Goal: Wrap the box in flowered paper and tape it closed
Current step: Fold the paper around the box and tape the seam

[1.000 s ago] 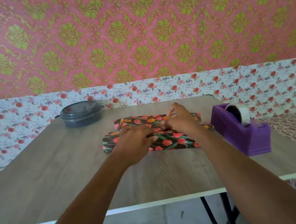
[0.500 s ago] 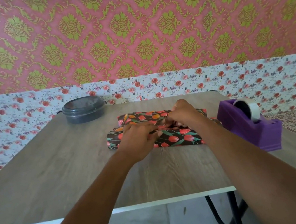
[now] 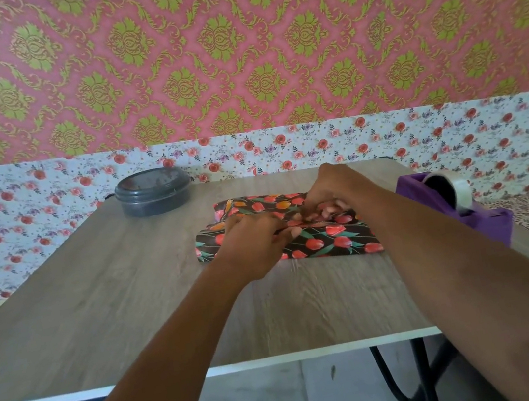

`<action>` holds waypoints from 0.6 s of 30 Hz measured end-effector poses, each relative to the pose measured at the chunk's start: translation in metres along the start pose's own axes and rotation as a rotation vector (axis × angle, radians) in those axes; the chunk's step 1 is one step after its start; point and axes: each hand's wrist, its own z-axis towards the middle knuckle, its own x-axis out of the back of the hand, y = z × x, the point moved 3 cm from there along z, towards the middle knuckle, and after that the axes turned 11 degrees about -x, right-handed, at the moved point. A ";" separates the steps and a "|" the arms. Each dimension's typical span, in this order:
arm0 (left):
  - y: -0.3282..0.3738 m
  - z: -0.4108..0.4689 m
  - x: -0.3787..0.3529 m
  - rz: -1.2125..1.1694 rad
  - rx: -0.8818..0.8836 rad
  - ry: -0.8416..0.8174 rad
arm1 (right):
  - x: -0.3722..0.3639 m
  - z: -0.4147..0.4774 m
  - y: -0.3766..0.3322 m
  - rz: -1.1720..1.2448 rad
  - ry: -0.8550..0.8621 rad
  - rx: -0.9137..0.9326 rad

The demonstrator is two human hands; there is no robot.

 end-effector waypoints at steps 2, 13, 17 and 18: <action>-0.002 0.002 0.000 -0.027 0.000 -0.025 | -0.001 0.001 0.008 -0.006 -0.023 -0.028; 0.006 0.011 0.013 -0.259 0.203 -0.004 | 0.013 -0.041 0.062 0.364 0.266 0.198; 0.026 0.015 0.019 -0.147 0.326 0.085 | 0.024 -0.076 0.123 0.587 0.467 0.349; 0.033 0.015 0.021 -0.085 0.342 0.088 | 0.026 -0.081 0.138 0.596 0.532 0.369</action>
